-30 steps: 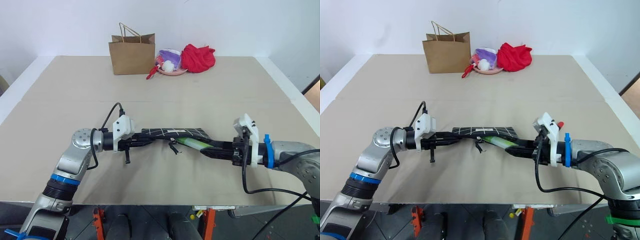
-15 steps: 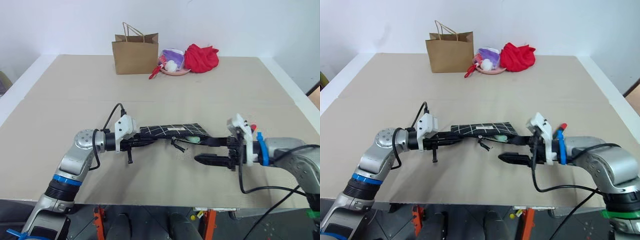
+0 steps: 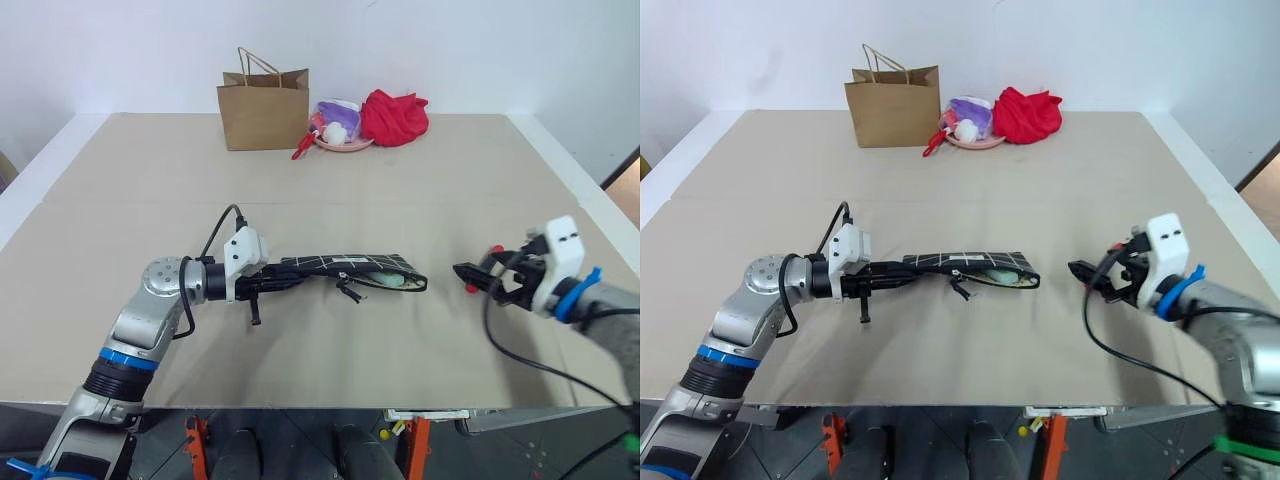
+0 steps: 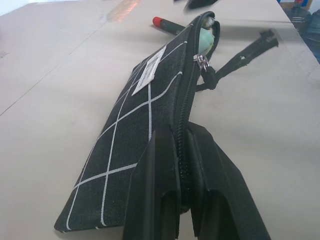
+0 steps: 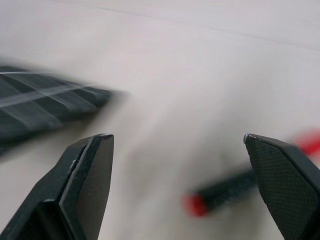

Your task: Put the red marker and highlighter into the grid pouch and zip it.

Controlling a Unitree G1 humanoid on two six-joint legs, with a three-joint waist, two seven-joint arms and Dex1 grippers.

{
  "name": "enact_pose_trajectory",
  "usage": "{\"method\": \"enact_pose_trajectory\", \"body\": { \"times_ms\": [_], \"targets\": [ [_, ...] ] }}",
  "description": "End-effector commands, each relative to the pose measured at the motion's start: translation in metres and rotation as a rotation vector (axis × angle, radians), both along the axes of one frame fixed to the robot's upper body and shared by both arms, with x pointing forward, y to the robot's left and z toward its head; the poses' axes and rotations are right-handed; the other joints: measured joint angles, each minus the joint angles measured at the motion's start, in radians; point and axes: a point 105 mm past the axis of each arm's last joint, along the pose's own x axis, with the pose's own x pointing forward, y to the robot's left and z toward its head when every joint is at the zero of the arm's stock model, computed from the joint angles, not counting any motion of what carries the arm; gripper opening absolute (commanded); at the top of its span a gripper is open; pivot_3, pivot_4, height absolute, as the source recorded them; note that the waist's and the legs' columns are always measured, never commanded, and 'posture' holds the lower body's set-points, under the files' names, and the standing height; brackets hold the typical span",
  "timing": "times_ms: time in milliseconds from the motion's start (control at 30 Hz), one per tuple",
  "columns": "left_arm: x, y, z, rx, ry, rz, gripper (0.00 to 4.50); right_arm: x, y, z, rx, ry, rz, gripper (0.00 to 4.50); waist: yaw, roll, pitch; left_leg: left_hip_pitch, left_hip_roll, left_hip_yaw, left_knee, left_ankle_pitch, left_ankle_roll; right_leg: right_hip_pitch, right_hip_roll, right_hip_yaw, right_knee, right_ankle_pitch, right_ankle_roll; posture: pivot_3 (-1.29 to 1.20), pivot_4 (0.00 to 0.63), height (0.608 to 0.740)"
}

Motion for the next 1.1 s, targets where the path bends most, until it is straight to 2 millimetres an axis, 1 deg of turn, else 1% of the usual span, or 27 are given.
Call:
{"method": "enact_pose_trajectory", "body": {
  "times_ms": [33,100,167,233,300,400,433,467,500,633,700,733,833,900,967,1000,1100],
  "targets": [
    [0.003,0.001,0.014,-0.025,-0.051,0.006,0.0,0.004,-0.014,0.001,-0.095,-0.094,-0.276,4.47,0.001,0.002,0.0,-0.001,0.0,0.0,-0.001,0.0,0.0,-0.001,0.0,0.0,0.0,0.0,0.0,0.0,0.15,0.74],
    [0.004,0.001,0.015,-0.026,-0.054,0.007,0.0,0.006,-0.006,-0.008,-0.074,-0.101,-0.312,4.47,0.001,0.002,0.0,-0.001,0.0,0.0,-0.001,0.0,0.0,-0.001,0.0,0.0,0.0,0.0,0.0,0.0,0.15,0.74],
    [0.004,0.001,0.015,-0.026,-0.055,0.008,0.0,0.006,-0.013,-0.024,-0.095,-0.082,-0.416,4.47,0.001,0.002,0.0,-0.002,0.0,0.0,-0.001,0.0,0.0,-0.001,0.0,0.0,0.0,-0.001,0.0,0.0,0.15,0.74],
    [0.004,0.001,0.015,-0.027,-0.057,0.009,0.0,0.005,-0.018,-0.036,-0.116,-0.069,-0.485,4.47,0.001,0.002,0.0,-0.001,0.0,0.0,-0.001,0.0,0.0,0.0,0.0,0.0,0.0,-0.001,0.0,0.0,0.15,0.74],
    [0.004,0.001,0.016,-0.03,-0.058,0.012,0.0,0.005,-0.015,-0.044,-0.112,-0.06,-0.501,4.47,0.001,0.002,-0.001,0.0,0.0,0.0,0.0,0.0,0.0,0.001,0.0,0.0,0.0,0.0,0.0,0.0,0.15,0.74],
    [0.004,0.002,0.016,-0.031,-0.057,0.016,0.0,0.007,-0.006,-0.051,-0.095,-0.059,-0.499,4.47,0.001,0.001,-0.001,0.002,0.0,0.0,0.0,0.0,0.0,0.003,0.0,0.0,0.0,0.0,0.0,0.0,0.15,0.74],
    [0.004,0.002,0.016,-0.03,-0.058,0.017,0.0,0.007,-0.003,-0.051,-0.093,-0.059,-0.499,4.24,0.001,0.0,-0.002,0.003,0.0,0.0,0.0,0.0,0.0,0.004,0.0,0.0,0.0,-0.002,-0.004,0.0,0.15,0.74],
    [0.004,0.002,0.016,-0.031,-0.058,0.017,0.0,0.007,0.001,-0.053,-0.093,-0.055,-0.492,3.86,0.001,0.0,-0.002,0.003,0.0,0.0,0.0,0.0,0.0,0.004,0.0,0.0,0.0,-0.002,-0.004,0.0,0.15,0.74],
    [0.003,0.002,0.016,-0.031,-0.058,0.018,0.0,0.007,0.003,-0.053,-0.094,-0.054,-0.489,3.72,0.001,0.0,-0.002,0.003,0.0,0.0,0.0,0.0,0.0,0.004,0.0,0.0,0.0,-0.002,-0.004,0.0,0.15,0.74],
    [0.004,0.001,0.017,-0.033,-0.06,0.021,0.0,0.004,0.007,-0.059,-0.1,-0.03,-0.483,1.75,0.003,-0.001,-0.003,0.003,0.0,0.0,0.0,0.0,0.0,0.005,0.0,0.0,0.0,-0.002,-0.004,0.0,0.15,0.74],
    [0.004,0.001,0.017,-0.034,-0.061,0.022,0.0,0.002,0.005,-0.063,-0.096,-0.017,-0.499,0.76,0.006,-0.002,-0.003,0.003,0.0,0.0,0.0,0.0,0.0,0.005,0.0,0.0,0.0,-0.002,-0.003,0.0,0.15,0.74],
    [0.003,0.001,0.017,-0.034,-0.061,0.022,0.0,0.0,0.003,-0.064,-0.104,-0.014,-0.503,0.58,0.006,-0.003,-0.004,0.003,0.0,0.0,0.0,0.0,0.0,0.005,0.0,0.0,0.0,-0.002,-0.003,0.0,0.15,0.74],
    [0.003,0.0,0.017,-0.037,-0.059,0.021,0.0,-0.002,-0.001,-0.065,-0.113,-0.006,-0.509,0.59,0.007,-0.003,-0.004,0.003,0.0,0.0,-0.001,0.0,0.0,0.005,0.0,0.0,-0.001,-0.002,-0.002,0.0,0.15,0.74],
    [0.003,0.001,0.017,-0.038,-0.056,0.021,0.0,-0.001,-0.001,-0.061,-0.114,-0.019,-0.489,0.59,0.008,-0.003,-0.004,0.003,0.0,0.0,-0.001,0.0,0.0,0.005,0.0,0.0,-0.001,-0.002,-0.002,0.0,0.15,0.74],
    [0.004,0.001,0.017,-0.037,-0.054,0.022,0.0,0.006,0.005,-0.044,-0.078,-0.088,-0.405,0.59,0.008,-0.003,-0.004,0.003,0.0,0.0,-0.001,0.0,0.0,0.005,-0.001,0.0,-0.001,-0.003,-0.003,0.0,0.15,0.74],
    [0.004,0.002,0.017,-0.037,-0.053,0.022,0.0,0.009,0.009,-0.034,-0.06,-0.126,-0.348,0.59,0.008,-0.003,-0.004,0.003,0.0,0.0,-0.001,0.0,0.0,0.005,-0.001,0.0,-0.001,-0.003,-0.003,0.0,0.15,0.74],
    [0.004,0.003,0.017,-0.041,-0.046,0.02,0.0,0.015,0.023,0.009,-0.067,-0.263,-0.102,0.59,0.003,0.0,-0.002,0.002,0.0,0.0,-0.001,0.0,0.0,0.005,-0.001,0.0,-0.001,-0.002,-0.003,0.0,0.15,0.74]
  ]
}}
